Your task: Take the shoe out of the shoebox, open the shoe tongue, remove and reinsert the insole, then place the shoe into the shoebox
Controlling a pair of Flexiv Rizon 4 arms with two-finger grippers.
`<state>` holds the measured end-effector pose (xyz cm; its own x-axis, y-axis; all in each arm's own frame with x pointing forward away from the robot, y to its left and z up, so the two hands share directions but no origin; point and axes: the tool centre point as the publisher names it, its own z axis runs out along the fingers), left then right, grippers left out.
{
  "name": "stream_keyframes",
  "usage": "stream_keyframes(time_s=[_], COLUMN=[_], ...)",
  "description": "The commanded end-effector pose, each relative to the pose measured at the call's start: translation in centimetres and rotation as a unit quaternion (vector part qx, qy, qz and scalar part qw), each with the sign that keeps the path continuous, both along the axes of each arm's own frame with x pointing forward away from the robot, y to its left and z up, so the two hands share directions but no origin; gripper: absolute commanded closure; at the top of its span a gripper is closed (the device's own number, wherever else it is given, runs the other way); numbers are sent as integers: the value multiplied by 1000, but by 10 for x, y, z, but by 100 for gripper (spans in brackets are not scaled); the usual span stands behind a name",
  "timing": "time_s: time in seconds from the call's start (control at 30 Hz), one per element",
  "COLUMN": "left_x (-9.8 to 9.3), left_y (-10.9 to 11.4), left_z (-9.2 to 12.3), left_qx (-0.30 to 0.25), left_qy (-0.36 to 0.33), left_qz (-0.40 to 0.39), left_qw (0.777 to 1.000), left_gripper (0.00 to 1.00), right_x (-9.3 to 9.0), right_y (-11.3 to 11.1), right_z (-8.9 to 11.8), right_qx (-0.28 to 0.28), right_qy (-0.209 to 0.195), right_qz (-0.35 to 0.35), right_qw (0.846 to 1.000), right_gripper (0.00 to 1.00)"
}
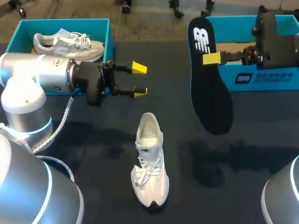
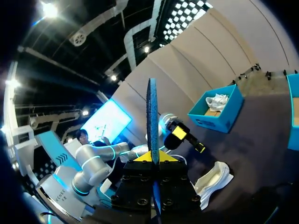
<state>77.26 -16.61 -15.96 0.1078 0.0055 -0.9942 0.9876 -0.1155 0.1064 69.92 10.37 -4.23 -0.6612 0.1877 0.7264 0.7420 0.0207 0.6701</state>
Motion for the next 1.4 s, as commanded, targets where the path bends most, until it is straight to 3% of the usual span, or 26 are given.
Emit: stream_keyframes(time_s=[0.03,0.1,0.13,0.23,0.67,1.1,1.4], left_x=[0,0,0,0,0,6,9], left_y=[-1,-1,-1,-1,-1,-28,-27], left_z=[-1,-1,-1,-1,-1,3,13], left_qx=[0,0,0,0,0,-16,-20], left_qy=[-1,-1,-1,-1,-1,5,-11], left_qz=[0,0,0,0,0,27,38], left_qw=[1000,1000,1000,1000,1000,1000,999], left_gripper=[0,0,0,0,0,0,0], right_x=[44,56,76,93,93,133,133], right_y=[-4,-7,-13,-17,-17,21,21], right_z=[-18,-22,-30,-45,-45,-69,-69], right_qx=[3,-3,-7,-28,-28,12,12], right_qy=[22,32,61,139,139,215,215], right_qz=[1,3,-2,-12,-12,-27,-27], right_qw=[1000,999,998,990,990,976,976], right_gripper=[100,100,100,100,100,100,100])
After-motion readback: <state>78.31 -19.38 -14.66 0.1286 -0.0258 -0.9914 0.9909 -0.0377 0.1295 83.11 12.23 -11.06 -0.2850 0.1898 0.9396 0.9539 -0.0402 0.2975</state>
